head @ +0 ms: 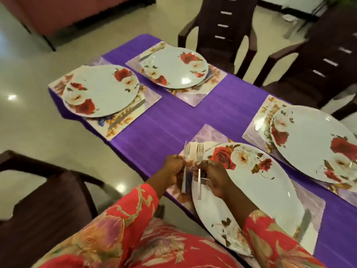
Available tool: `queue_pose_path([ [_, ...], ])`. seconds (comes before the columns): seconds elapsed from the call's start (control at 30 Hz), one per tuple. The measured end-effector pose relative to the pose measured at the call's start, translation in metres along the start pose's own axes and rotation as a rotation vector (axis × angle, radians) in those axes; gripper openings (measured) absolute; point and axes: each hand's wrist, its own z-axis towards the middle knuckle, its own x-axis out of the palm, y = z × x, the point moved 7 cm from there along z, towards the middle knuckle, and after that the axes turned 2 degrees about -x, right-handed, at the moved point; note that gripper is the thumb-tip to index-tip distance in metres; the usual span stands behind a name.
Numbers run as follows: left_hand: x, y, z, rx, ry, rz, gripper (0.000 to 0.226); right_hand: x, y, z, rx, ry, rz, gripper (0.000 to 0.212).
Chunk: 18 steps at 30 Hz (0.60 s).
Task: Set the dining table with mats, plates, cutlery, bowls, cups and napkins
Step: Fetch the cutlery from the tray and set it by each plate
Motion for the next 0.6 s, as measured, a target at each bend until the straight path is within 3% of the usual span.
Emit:
queue_pose_path([
  [0.23, 0.028, -0.029, 0.046, 0.09, 0.163, 0.475, 0.029, -0.001, 0.007, 0.013, 0.02, -0.259, 0.191, 0.016],
  [0.4, 0.041, -0.04, 0.058, 0.213, 0.156, 0.771, 0.015, -0.002, 0.006, 0.011, 0.001, -0.383, 0.311, 0.014],
  [0.6, 0.043, -0.046, 0.061, 0.292, 0.077, 1.049, 0.024, -0.004, 0.0, -0.003, -0.028, -0.488, 0.397, 0.01],
])
